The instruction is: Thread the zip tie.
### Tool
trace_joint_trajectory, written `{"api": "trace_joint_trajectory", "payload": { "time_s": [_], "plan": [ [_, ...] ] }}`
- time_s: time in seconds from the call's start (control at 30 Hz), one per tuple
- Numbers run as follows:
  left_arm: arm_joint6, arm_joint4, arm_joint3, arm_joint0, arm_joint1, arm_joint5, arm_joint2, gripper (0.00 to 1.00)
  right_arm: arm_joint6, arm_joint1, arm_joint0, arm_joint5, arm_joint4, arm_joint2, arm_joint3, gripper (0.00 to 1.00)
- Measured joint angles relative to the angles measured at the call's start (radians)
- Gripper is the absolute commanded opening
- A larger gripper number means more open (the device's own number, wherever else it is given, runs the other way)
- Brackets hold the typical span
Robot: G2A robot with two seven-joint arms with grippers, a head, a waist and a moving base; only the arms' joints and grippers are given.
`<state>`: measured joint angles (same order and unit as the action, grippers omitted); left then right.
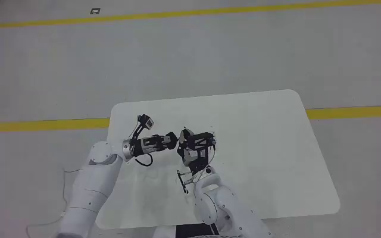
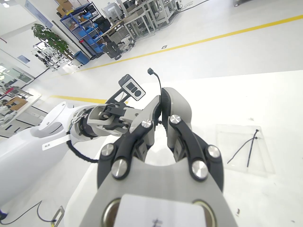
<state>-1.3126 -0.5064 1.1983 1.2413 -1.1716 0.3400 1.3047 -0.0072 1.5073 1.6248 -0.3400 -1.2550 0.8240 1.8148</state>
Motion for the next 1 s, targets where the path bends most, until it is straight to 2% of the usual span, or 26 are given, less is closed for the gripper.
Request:
{"api": "trace_joint_trajectory", "payload": {
  "time_s": [1.0],
  "plan": [
    [0.0,0.0,0.0,0.0,0.0,0.0,0.0,0.0,-0.033,-0.012,0.004,0.01,0.023,-0.007,0.01,0.0]
  ]
}}
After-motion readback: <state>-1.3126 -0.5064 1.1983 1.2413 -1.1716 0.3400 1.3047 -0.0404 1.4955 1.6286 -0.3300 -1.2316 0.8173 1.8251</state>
